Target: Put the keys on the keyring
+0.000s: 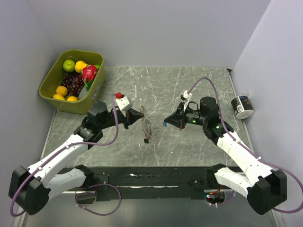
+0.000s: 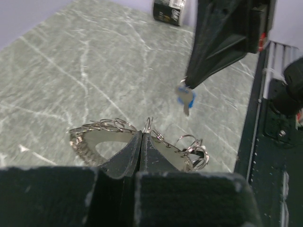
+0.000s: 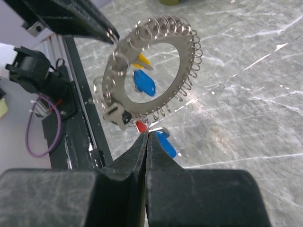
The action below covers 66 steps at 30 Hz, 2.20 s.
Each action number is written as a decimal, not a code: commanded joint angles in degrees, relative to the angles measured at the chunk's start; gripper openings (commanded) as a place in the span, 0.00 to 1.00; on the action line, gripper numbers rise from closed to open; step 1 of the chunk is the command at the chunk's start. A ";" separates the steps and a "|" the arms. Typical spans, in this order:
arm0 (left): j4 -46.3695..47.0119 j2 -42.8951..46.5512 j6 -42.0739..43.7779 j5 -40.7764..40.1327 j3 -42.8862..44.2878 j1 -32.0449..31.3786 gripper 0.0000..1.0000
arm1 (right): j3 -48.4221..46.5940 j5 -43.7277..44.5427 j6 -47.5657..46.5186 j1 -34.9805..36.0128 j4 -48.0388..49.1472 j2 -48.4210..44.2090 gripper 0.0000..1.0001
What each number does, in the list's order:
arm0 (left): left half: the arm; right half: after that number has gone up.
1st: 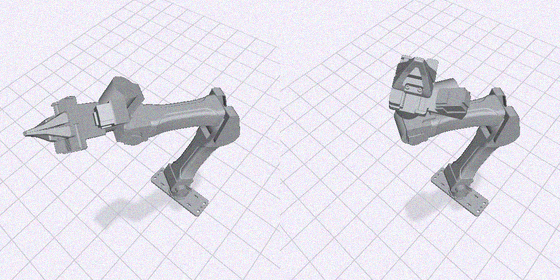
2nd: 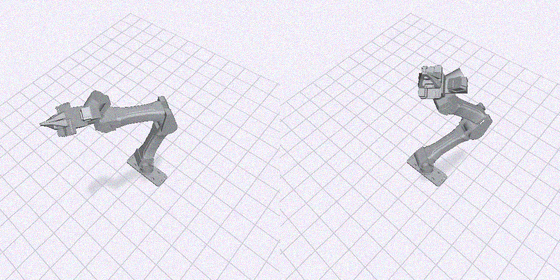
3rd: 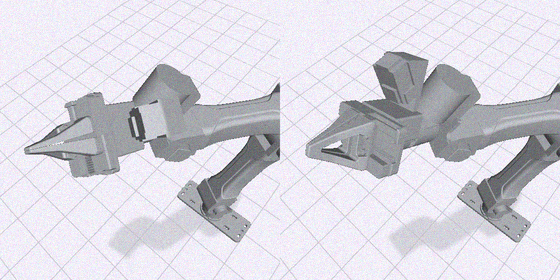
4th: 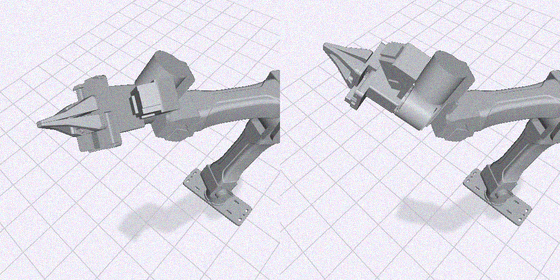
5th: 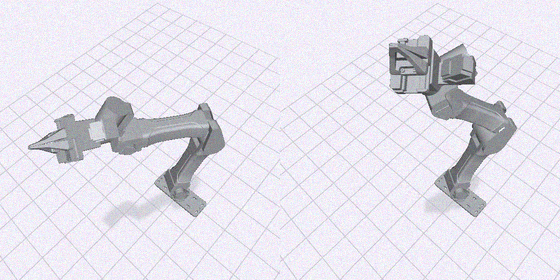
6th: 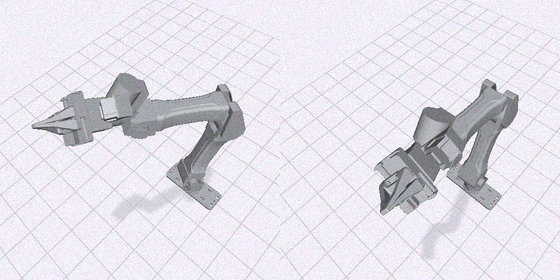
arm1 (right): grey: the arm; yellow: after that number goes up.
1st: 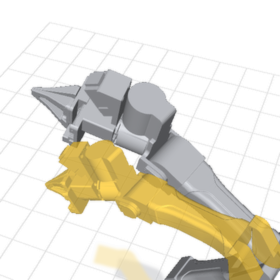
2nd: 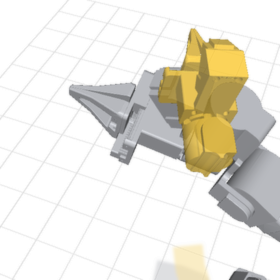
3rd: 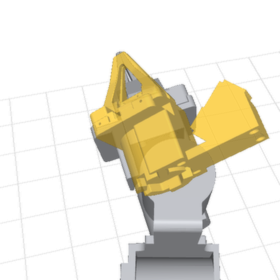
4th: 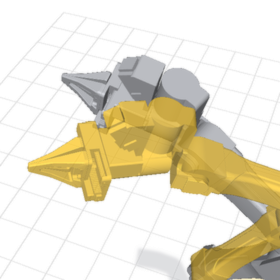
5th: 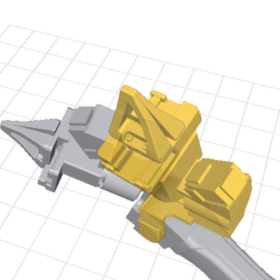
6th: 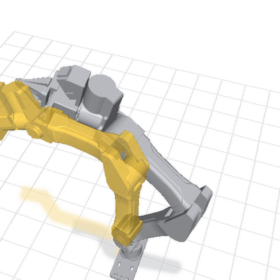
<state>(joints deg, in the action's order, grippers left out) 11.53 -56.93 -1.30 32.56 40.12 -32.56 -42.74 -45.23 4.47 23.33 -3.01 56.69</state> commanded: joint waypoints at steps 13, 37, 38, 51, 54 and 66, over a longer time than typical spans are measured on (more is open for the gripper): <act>-7.84 -7.06 8.16 -2.41 9.63 -8.22 0.01 | -5.86 0.94 -7.28 6.99 -3.32 2.11 0.00; -6.78 -8.37 8.24 -2.85 9.80 -10.16 0.01 | -8.06 1.73 -7.20 10.68 -2.27 5.62 0.00; -6.96 -8.55 8.42 -2.85 9.80 -10.33 0.01 | -7.97 1.81 -7.11 10.68 -2.09 5.72 0.00; -7.57 -9.34 8.42 -3.46 9.89 -11.91 0.01 | -7.45 5.86 -6.75 10.77 -1.92 5.89 0.00; -7.66 -9.08 8.59 -4.60 9.80 -12.09 0.01 | -6.92 6.12 -6.84 10.86 -2.00 5.37 0.00; -7.93 -7.59 8.77 -6.01 9.10 -12.62 0.01 | -6.65 7.09 -7.28 10.77 -2.53 5.89 0.00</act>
<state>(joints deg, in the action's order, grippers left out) 0.93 -66.92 6.85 26.37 46.96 -44.51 -48.01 -39.38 -2.28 33.78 -7.33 63.09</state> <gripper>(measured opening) 0.021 0.007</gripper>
